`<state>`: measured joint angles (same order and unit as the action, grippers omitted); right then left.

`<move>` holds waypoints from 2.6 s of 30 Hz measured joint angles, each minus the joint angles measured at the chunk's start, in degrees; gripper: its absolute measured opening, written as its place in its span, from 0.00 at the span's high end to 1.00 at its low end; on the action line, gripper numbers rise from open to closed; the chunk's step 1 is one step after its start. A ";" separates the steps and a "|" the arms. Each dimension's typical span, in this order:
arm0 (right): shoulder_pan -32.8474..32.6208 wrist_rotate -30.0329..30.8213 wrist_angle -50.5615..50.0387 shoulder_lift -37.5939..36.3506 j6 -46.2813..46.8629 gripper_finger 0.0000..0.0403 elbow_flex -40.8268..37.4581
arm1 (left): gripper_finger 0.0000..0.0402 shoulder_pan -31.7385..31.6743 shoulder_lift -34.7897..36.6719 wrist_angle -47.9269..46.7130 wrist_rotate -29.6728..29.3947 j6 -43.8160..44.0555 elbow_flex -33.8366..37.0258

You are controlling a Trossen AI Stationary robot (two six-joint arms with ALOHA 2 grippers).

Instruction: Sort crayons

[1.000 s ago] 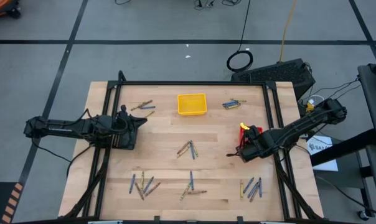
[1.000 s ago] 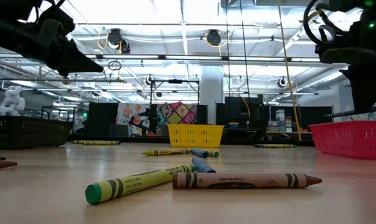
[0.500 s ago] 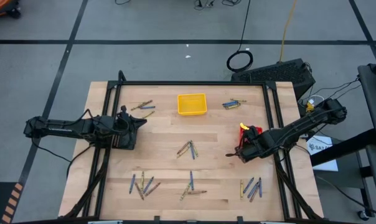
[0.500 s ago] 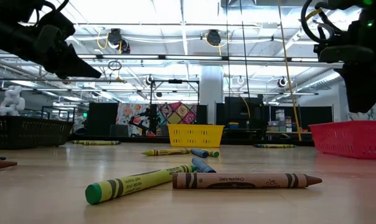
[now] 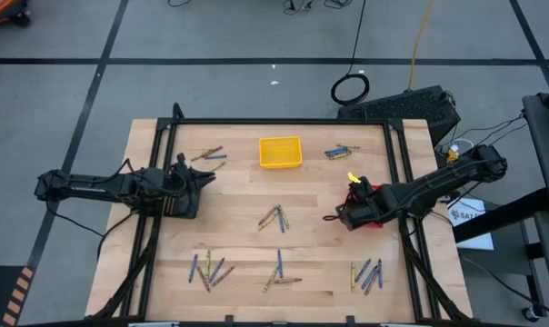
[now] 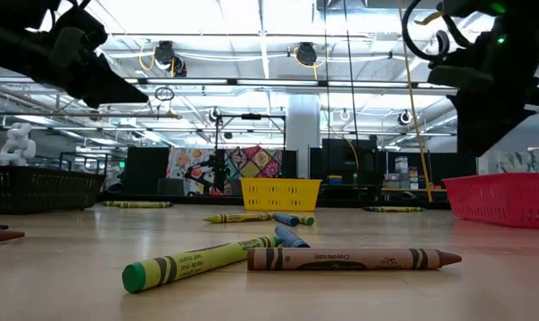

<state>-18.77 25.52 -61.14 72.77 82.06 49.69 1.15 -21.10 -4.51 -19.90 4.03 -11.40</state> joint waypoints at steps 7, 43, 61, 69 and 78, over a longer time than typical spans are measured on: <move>0.09 0.00 0.29 -0.01 -0.44 0.69 0.00 | 0.70 0.00 -1.34 0.63 0.09 0.01 0.00; 6.80 7.40 0.28 -0.02 1.75 0.69 0.02 | 0.68 0.00 -39.80 9.81 6.23 19.25 -12.16; 7.65 7.41 0.19 -0.02 -5.42 0.69 0.02 | 0.68 -0.24 -59.29 24.91 11.97 25.52 -14.93; 7.65 7.43 0.06 -0.02 -5.44 0.69 0.02 | 0.68 0.96 -64.17 19.73 12.19 24.36 -21.88; 7.65 7.43 0.06 -0.02 -5.44 0.69 0.04 | 0.68 2.67 -70.29 17.34 12.18 24.18 -25.27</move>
<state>-11.11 32.95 -61.08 72.75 76.62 49.74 3.82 -91.39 12.82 -7.72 28.21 -36.67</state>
